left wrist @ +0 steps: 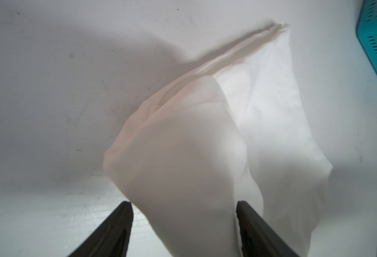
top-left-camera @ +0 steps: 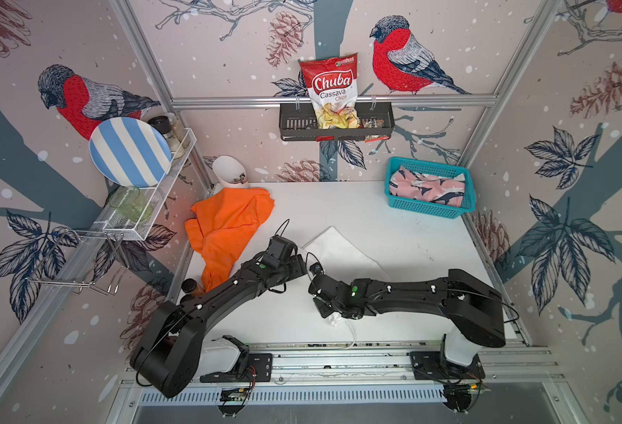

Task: Roll up the shorts
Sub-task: Roll the shorts at the center of the board.

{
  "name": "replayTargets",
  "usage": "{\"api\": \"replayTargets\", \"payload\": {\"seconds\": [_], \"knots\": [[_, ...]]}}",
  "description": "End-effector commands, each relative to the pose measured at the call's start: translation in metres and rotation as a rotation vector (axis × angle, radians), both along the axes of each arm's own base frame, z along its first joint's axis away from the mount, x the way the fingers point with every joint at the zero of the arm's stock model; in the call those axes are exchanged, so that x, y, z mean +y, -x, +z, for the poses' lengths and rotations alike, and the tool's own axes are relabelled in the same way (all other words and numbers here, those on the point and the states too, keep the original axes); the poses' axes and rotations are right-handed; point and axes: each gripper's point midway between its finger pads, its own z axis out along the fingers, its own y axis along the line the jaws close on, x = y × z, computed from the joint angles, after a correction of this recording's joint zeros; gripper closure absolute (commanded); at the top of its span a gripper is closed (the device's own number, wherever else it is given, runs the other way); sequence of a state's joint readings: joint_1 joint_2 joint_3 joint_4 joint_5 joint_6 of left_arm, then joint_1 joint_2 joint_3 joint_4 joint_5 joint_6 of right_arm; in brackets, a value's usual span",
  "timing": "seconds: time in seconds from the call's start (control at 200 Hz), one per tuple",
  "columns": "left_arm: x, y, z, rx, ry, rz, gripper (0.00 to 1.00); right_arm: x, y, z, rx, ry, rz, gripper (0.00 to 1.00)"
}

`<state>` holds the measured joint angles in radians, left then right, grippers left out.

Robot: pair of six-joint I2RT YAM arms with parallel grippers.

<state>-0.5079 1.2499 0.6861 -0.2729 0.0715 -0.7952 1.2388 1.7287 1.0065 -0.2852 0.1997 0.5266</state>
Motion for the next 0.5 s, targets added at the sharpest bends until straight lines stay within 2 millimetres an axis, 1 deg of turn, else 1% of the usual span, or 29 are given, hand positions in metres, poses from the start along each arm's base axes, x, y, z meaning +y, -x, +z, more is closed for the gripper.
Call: {"api": "replayTargets", "payload": {"seconds": [0.0, 0.09, 0.15, 0.265, 0.34, 0.4, 0.495], "knots": [[0.002, 0.001, 0.015, -0.038, 0.034, -0.035, 0.24, 0.003, 0.019, -0.001, 0.172, -0.089, 0.017, 1.0], [0.01, 0.001, 0.026, -0.061, 0.024, -0.028, 0.23, 0.011, 0.022, 0.007, 0.27, -0.219, 0.03, 1.0], [0.014, 0.004, 0.029, -0.065, 0.017, -0.022, 0.22, 0.015, 0.023, 0.014, 0.342, -0.322, 0.034, 1.0], [0.012, 0.009, 0.036, -0.091, 0.044, -0.044, 0.2, 0.019, 0.023, 0.029, 0.465, -0.511, 0.046, 1.0], [0.012, 0.013, 0.04, -0.105, 0.076, -0.035, 0.19, 0.02, 0.021, 0.036, 0.523, -0.599, 0.047, 1.0], [0.009, 0.015, 0.042, -0.111, 0.104, -0.035, 0.18, 0.017, 0.02, 0.034, 0.567, -0.641, 0.041, 1.0], [0.002, 0.019, 0.035, -0.071, 0.143, -0.054, 0.17, 0.007, 0.017, 0.019, 0.632, -0.665, -0.01, 1.0]]}}
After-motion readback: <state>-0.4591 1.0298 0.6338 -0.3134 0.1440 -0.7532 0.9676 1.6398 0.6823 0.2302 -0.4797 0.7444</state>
